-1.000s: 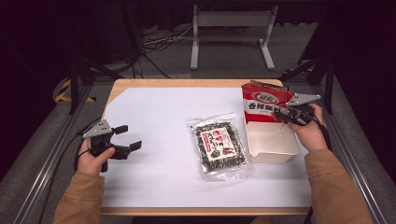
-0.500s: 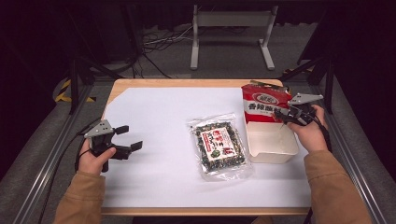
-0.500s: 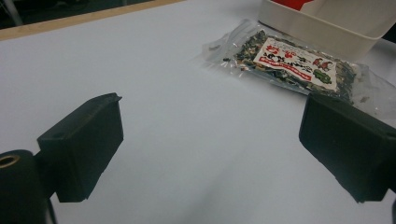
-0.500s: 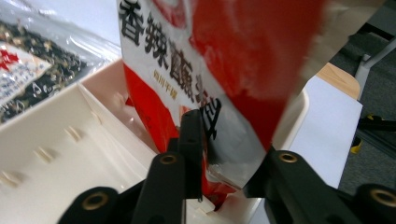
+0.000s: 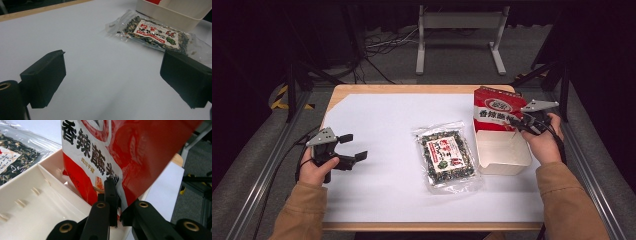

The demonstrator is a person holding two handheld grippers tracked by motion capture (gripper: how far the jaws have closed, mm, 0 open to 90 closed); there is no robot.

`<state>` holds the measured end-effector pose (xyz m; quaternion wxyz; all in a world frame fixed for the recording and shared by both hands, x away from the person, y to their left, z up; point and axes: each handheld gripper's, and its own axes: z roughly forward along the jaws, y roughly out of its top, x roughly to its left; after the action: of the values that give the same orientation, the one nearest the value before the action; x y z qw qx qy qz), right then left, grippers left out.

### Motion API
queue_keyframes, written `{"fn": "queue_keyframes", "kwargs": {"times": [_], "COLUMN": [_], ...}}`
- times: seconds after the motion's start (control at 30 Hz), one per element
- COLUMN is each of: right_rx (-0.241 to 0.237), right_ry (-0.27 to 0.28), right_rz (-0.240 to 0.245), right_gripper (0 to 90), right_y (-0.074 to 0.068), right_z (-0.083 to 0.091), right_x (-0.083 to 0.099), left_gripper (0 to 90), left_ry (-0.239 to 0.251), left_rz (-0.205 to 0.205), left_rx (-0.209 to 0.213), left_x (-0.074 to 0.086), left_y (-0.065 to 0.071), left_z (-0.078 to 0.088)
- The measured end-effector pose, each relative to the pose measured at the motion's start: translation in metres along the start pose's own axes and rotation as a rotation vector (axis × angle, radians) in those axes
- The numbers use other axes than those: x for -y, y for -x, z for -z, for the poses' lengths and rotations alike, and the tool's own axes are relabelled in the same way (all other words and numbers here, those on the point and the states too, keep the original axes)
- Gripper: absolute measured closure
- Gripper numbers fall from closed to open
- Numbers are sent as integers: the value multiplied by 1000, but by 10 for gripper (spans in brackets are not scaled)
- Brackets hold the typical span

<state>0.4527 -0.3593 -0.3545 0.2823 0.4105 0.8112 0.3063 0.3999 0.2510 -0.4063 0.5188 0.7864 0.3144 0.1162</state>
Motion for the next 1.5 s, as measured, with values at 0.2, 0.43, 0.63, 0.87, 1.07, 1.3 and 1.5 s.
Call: {"fn": "queue_keyframes", "kwargs": {"times": [0.2,0.43,0.63,0.87,1.07,1.3,1.5], "right_rx": [7,-7,-27,-36,-54,-122,-183], "right_ry": [-4,47,117,180,230,275,326], "right_rz": [-39,-76,-131,-156,-152,-136,-98], "right_gripper": [853,721,593,540,528,495,456], "right_y": [1,2,1,-8,-25,-47,-68], "right_z": [-1,5,25,54,80,88,88], "right_x": [2,8,11,10,4,5,7], "left_gripper": [72,54,33,98,111,148,164], "left_ry": [-2,-12,-36,-85,-108,-123,-107], "left_rz": [-2,13,-20,-61,-64,-59,-71], "left_rx": [-2,-5,7,5,28,34,38], "left_x": [0,-1,-9,-19,-27,-33,-37], "left_y": [0,1,14,26,37,42,47], "left_z": [0,-5,-16,-25,-32,-33,-38]}}
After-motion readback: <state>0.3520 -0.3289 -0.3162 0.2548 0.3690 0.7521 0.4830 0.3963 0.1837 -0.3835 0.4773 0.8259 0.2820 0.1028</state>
